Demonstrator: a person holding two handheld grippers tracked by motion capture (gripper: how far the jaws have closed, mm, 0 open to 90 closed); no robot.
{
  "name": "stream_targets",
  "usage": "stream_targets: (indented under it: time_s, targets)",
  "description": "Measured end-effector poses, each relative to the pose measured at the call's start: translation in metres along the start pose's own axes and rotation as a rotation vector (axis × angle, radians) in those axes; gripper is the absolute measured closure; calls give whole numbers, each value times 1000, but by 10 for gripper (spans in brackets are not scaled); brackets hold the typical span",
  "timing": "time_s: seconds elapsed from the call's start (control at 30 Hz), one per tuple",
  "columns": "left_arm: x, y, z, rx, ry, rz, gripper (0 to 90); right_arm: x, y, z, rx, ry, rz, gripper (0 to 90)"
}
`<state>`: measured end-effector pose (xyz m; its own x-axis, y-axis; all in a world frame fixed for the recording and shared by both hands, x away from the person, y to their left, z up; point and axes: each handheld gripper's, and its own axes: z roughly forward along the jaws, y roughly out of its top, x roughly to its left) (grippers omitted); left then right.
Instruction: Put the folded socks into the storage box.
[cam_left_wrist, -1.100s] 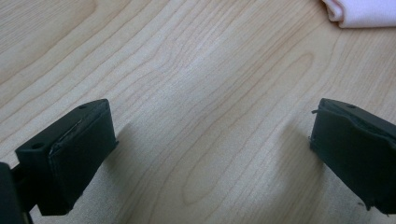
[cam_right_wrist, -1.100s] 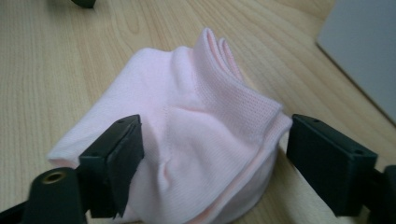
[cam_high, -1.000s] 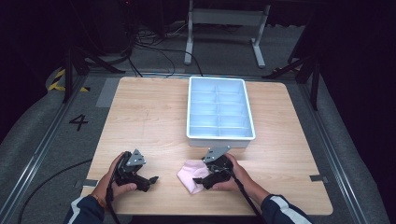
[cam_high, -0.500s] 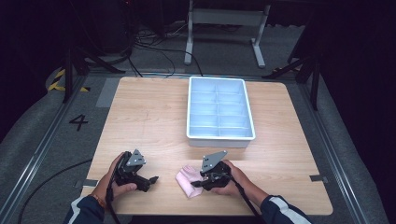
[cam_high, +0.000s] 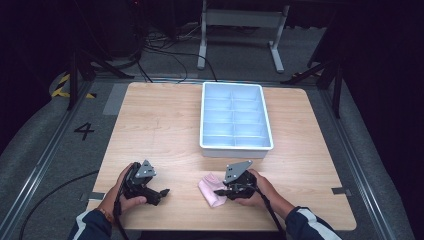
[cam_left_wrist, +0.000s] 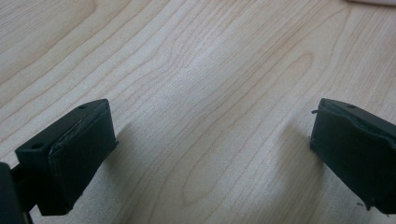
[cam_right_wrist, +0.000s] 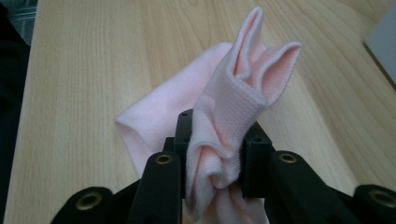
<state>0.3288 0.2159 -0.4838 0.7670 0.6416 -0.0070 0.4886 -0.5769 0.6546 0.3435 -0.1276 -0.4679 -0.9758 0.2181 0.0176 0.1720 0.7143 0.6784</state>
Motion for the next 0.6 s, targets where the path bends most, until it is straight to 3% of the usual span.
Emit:
stream_targets:
  time_s: [0.17, 0.6]
  targets:
    - [0, 0, 0, 0, 0, 0, 2, -4, -7, -9, 2, -21, 6, 743]
    - [0, 0, 0, 0, 0, 0, 2, -9, -14, -39, -62, -73, 22, 745]
